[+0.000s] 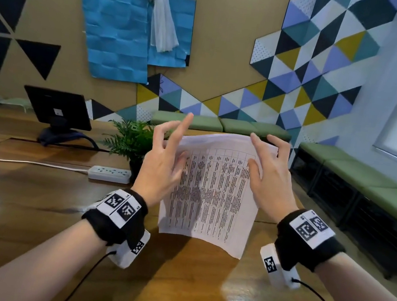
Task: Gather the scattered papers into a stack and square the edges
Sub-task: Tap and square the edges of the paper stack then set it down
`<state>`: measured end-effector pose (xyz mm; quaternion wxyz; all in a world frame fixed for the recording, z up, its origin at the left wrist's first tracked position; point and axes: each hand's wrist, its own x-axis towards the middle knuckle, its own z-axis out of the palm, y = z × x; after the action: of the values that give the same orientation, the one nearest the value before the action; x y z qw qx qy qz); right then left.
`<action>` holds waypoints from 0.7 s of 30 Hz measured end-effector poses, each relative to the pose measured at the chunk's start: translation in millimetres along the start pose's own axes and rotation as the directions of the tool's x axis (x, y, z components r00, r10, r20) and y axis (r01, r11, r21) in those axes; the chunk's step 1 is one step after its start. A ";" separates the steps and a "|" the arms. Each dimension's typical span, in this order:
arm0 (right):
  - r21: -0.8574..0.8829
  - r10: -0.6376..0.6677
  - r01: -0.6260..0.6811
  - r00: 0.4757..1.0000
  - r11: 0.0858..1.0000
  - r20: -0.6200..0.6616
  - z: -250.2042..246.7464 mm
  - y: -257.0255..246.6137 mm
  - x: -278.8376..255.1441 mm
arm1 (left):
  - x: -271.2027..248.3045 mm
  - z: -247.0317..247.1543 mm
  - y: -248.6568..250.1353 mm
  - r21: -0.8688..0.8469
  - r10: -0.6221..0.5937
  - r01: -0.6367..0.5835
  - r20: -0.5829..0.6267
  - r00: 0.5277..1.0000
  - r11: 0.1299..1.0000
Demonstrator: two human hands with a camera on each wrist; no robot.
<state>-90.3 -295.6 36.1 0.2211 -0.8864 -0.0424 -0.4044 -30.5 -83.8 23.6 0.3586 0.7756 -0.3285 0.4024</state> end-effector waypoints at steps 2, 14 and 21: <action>0.046 0.026 -0.025 1.000 0.999 -0.018 0.7 1.0 1.3 | 0.3 -1.3 -1.5 0.035 0.011 -0.013 0.052 0.999 0.999; 0.393 0.184 -0.192 0.981 0.899 0.059 4.4 0.2 3.2 | 2.3 8.4 -4.0 -0.059 -0.047 0.046 -0.018 0.999 0.997; 0.399 0.124 -0.110 0.992 0.910 -0.011 4.2 -8.6 8.8 | 4.3 10.2 11.3 -0.028 -0.088 0.086 -0.055 0.995 0.996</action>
<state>-83.7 -287.0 43.3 0.4211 -0.8164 -0.0665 -0.3896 -33.7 -99.1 26.4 0.3949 0.7729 -0.2895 0.4036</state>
